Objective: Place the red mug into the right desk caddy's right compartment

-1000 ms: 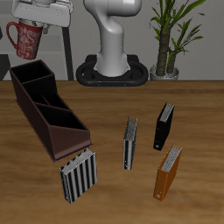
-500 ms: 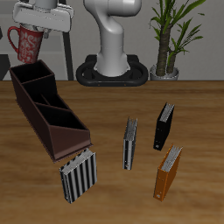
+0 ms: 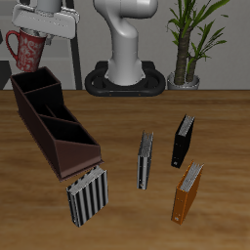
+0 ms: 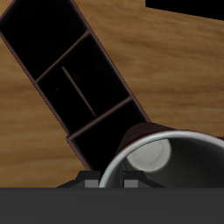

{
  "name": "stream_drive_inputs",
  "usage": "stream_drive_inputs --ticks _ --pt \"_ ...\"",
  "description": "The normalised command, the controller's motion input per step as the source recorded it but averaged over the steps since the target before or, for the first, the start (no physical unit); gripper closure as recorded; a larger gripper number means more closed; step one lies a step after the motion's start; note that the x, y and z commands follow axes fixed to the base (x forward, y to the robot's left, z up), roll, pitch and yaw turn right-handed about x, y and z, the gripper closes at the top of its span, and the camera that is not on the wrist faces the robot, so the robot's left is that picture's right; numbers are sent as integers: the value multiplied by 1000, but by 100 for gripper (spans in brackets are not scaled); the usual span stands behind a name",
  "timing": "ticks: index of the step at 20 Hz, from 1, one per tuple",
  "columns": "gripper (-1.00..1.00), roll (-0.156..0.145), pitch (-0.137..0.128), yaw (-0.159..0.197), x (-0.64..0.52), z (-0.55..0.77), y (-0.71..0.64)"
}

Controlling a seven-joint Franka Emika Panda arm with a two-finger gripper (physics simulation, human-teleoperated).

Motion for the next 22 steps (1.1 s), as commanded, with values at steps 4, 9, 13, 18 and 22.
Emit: stream_drive_inputs --ticks 4,9,13,18,22 --pt "100 13 26 -40 62 -241 -22" --pt "100 -3 39 -34 51 -282 -77" --pt "100 -18 15 -25 4 -142 -62" --pt "100 -9 21 -32 -14 -193 -61" --pt "100 13 31 -24 49 -226 30"
